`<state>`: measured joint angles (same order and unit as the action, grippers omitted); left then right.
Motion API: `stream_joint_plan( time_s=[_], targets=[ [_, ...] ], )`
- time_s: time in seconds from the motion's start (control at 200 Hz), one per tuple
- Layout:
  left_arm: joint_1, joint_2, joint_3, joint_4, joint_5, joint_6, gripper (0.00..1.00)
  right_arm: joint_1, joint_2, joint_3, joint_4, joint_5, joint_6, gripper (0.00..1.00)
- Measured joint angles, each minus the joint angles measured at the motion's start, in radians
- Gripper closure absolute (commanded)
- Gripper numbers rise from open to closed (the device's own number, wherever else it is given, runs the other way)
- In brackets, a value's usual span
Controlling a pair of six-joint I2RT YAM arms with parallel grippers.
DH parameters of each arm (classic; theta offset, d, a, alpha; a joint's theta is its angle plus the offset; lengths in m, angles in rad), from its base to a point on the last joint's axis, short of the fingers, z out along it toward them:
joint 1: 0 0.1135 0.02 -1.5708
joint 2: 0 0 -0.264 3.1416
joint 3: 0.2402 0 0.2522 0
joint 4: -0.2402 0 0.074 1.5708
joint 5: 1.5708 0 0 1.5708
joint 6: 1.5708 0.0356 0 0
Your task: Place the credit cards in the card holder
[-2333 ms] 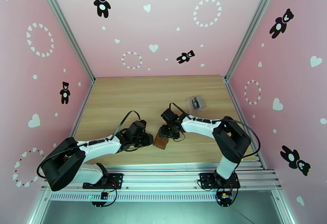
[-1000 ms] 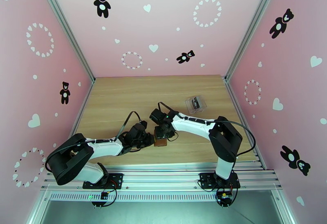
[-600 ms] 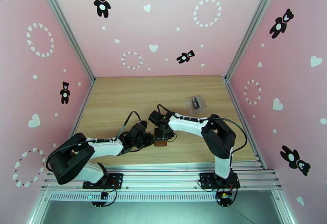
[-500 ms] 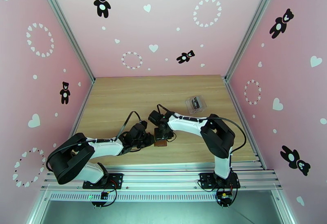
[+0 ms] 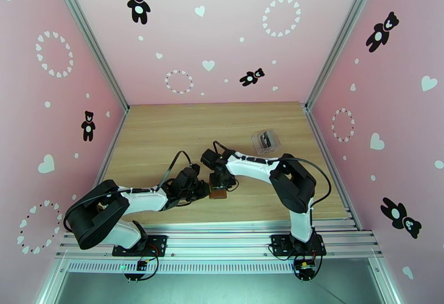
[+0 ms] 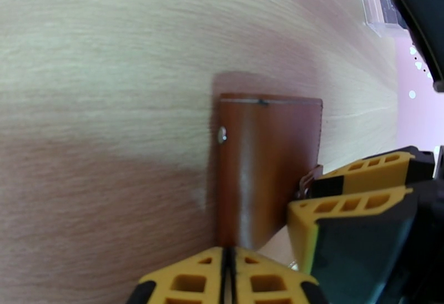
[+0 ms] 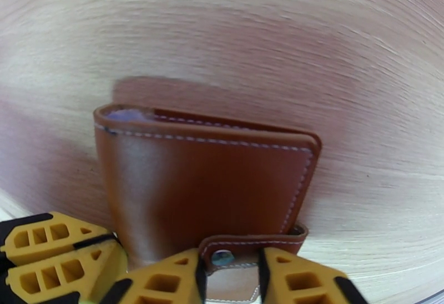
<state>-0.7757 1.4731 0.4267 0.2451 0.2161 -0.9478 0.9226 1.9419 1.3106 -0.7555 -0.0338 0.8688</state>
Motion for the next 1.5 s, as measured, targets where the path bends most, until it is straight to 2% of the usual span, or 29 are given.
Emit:
stream_joint_plan(
  time_s=[0.36,0.951,1.236,1.501],
  targets=[
    [0.0,0.0,-0.001,0.0,-0.001,0.0,0.89,-0.048,-0.09,-0.136,0.167,-0.095,-0.005,1.0],
    [0.0,0.0,-0.005,0.004,-0.019,0.0,0.89,-0.219,-0.215,-0.431,0.607,-0.409,0.005,1.0],
    [0.0,0.005,-0.011,0.003,-0.034,0.0,0.89,-0.307,-0.33,-0.516,0.575,-0.415,-0.069,1.0],
    [0.0,-0.034,-0.014,-0.051,-0.05,0.001,0.86,-0.312,-0.438,-0.522,0.498,-0.399,-0.139,1.0]
  ],
)
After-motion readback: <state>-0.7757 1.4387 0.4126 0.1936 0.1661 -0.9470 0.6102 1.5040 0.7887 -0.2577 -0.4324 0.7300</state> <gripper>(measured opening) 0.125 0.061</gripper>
